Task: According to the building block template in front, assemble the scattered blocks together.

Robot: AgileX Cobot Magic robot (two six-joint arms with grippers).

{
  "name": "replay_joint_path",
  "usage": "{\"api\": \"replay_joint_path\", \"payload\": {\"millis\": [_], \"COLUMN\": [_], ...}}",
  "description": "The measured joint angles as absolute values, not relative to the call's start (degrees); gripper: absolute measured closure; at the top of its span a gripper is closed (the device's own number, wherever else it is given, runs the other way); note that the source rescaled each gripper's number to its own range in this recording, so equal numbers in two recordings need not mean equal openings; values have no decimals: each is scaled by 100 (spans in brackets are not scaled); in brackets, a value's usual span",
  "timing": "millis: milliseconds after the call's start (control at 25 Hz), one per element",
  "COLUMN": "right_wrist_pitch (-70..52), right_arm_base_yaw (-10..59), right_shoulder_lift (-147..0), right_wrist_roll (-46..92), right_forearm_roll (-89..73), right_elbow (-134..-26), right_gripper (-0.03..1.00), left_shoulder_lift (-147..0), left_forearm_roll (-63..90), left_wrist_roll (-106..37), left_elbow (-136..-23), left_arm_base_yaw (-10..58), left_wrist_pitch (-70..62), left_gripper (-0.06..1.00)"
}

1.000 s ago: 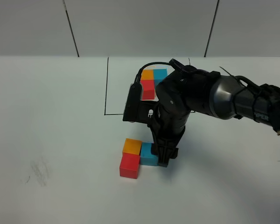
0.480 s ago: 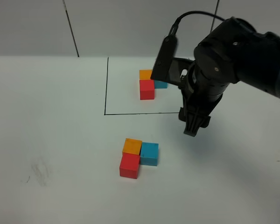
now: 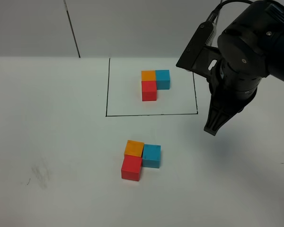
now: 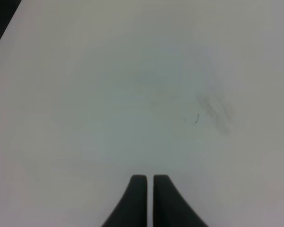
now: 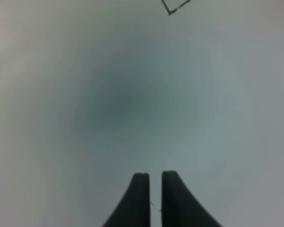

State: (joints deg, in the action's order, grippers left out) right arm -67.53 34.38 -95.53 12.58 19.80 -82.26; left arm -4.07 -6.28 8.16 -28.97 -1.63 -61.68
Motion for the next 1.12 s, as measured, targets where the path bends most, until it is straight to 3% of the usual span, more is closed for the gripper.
{"api": "replay_joint_path", "payload": {"millis": [440,800,1120], "right_wrist_pitch": [-6835,-6782,-6776], "right_arm_base_yaw": [2793,2134,2117], "right_shoulder_lift": [-8448,-6321,-3678], "right_wrist_roll": [748,86,-1029], "right_forearm_roll": [1969,1993,1987], "right_elbow": [-7927,-6404,-4925], "right_gripper": [97,97,97], "left_shoulder_lift": [-407,-407,-407], "left_forearm_roll": [-628,-628,-628], "left_wrist_roll": [816,816,816], "left_elbow": [-2897,-2897,-2897], "left_arm_base_yaw": [-163,-163,-163], "left_wrist_pitch": [-6168,-6168,-6168], "left_gripper": [94,94,94]}}
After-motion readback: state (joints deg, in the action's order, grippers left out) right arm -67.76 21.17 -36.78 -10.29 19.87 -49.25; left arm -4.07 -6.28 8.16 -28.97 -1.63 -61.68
